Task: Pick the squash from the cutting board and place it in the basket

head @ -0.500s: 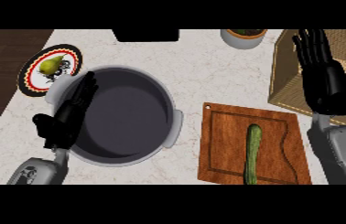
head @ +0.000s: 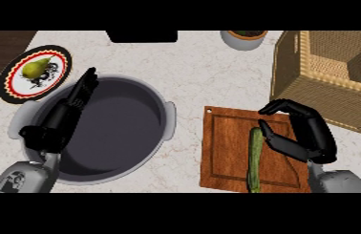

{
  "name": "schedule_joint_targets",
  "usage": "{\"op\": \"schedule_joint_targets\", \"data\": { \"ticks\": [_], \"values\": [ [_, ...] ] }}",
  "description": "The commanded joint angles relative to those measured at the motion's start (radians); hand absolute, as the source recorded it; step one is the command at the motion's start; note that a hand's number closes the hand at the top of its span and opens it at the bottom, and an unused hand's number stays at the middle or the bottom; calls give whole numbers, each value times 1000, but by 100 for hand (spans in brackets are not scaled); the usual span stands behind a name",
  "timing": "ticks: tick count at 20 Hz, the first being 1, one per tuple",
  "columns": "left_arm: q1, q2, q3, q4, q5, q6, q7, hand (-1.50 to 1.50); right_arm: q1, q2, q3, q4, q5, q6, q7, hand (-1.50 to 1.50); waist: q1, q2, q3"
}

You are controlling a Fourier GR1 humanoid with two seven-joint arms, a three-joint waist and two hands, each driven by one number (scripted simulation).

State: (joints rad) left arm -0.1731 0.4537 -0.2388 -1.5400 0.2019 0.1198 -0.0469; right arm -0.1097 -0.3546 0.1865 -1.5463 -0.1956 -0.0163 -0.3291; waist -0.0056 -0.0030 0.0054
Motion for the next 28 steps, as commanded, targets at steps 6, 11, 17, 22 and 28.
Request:
{"op": "schedule_joint_targets", "data": {
  "ticks": [6,11,17,22,28],
  "values": [
    [-4,22,22,-38,27,-60,21,0,147,221,321,-74,530,-473,142,-150,-3,-3,-8],
    [-11,17,28,-21,4,-37,14,0,148,23,206,-202,755,-505,434,-150,-39,-9,-14],
    [21,28,37,-41,10,-42,17,0,160,-216,163,-345,905,-208,762,-150,-37,-13,-19],
    [-9,27,38,-44,17,-54,50,0,147,-269,229,-567,803,116,1038,-150,-15,-6,-14],
    [11,21,62,2,24,-90,-16,0,133,-340,122,-882,503,382,1330,-150,-8,0,-10]
  ]
}}
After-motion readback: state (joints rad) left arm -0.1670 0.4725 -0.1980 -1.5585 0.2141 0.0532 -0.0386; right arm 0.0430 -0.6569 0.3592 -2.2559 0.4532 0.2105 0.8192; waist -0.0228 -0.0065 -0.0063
